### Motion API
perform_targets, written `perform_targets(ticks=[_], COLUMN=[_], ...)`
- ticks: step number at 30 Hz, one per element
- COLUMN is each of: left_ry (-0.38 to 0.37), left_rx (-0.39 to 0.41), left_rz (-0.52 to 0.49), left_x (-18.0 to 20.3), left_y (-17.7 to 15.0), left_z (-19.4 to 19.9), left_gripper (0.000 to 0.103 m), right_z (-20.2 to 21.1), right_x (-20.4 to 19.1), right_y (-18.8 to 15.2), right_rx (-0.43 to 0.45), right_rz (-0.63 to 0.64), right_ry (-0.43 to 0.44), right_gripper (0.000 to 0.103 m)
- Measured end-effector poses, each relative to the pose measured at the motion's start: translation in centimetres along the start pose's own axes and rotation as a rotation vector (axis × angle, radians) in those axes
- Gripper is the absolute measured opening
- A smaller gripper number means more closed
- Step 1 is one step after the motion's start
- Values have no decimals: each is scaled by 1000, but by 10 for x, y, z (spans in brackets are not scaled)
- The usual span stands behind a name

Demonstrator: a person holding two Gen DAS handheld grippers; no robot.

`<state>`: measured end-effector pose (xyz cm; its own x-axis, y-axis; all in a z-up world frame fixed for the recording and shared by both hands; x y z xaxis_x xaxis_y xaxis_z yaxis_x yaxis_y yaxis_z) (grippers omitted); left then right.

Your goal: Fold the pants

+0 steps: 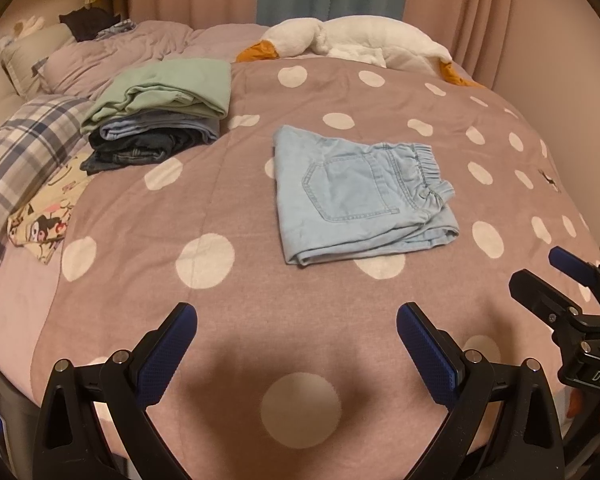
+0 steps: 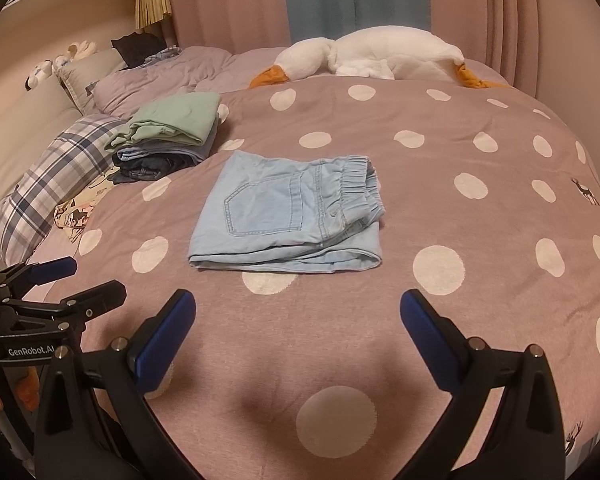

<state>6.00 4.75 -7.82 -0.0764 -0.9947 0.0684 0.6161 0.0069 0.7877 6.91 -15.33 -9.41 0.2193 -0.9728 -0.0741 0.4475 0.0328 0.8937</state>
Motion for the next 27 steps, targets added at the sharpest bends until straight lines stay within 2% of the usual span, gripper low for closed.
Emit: perform_targets(ticks=[27], left_ry=[-3], left_rx=[-4], left_rz=[-1], left_x=[-1], left_y=[-3], left_z=[-1], left_gripper=[99], right_z=[-1], right_x=[-6], right_y=[-2], right_rx=[-5], right_rz=[-1], right_ry=[7], right_gripper=[103])
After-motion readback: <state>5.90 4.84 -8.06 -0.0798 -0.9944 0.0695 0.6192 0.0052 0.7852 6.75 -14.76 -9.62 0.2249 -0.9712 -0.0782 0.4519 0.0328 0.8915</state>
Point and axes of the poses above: each gripper's, at about its wrist camera, not at the fingertips, and z roughly against the way its jaws point, x to its right, y to its top, the point moved 5 cm from there along -z, roughly the way its jaws point, and after that the axes turned 15 degrees about x, right-handed, at the moved point
